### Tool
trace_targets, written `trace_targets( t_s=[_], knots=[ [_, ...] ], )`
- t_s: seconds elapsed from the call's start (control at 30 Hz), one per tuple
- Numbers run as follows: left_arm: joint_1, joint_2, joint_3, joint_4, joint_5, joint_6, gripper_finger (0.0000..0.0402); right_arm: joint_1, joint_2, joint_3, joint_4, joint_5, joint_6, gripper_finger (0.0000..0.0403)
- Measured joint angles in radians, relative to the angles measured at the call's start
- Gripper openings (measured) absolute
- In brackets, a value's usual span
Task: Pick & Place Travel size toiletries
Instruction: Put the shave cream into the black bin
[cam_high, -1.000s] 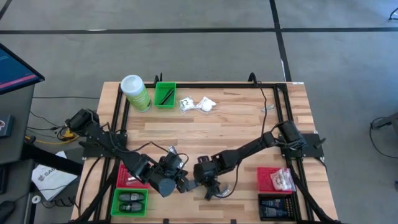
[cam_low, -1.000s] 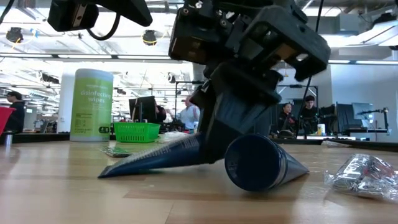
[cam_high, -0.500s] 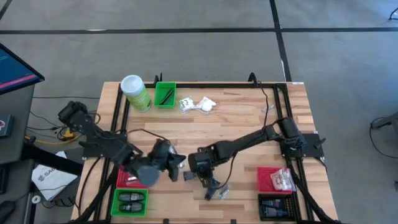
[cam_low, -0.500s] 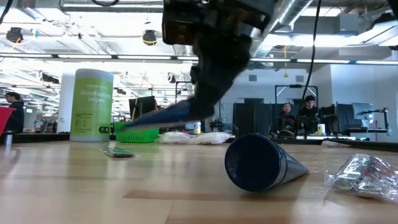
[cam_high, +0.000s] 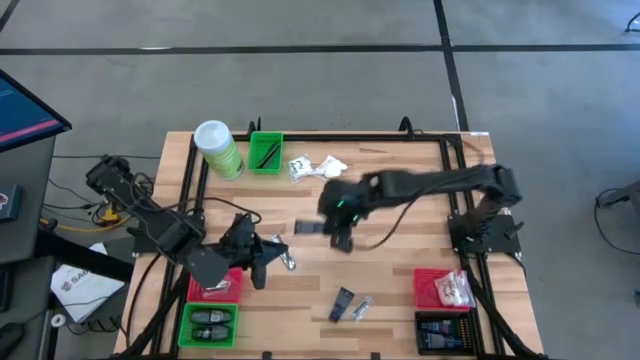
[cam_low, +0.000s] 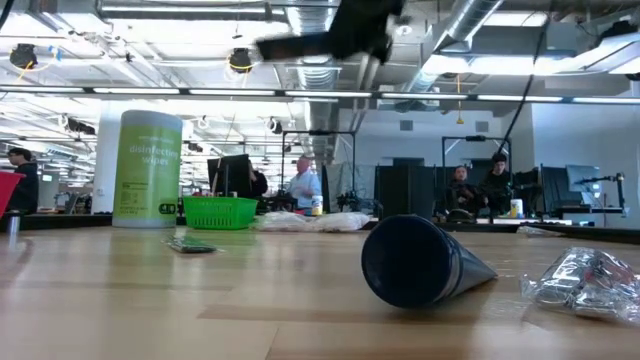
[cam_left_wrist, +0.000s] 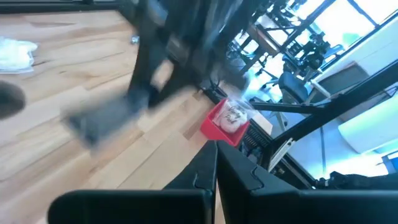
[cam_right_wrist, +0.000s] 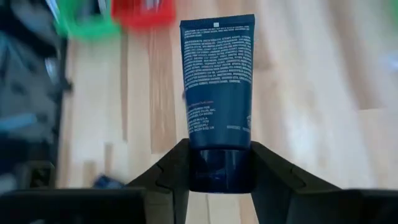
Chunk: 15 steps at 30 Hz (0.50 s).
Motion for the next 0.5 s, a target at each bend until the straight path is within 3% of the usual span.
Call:
trace_targets(
  t_s=[0.3,0.5],
  knots=[
    [0.034,0.004,0.0,0.095,-0.051,0.116,0.0004,-0.086,-0.29,0.002,0.127,0.002,0.125,0.0118],
    [0.151,0.058,0.0,0.353,-0.011,0.318,0.0057,-0.088,-0.369,0.002,0.194,-0.001,0.187,0.0118]
  ],
)
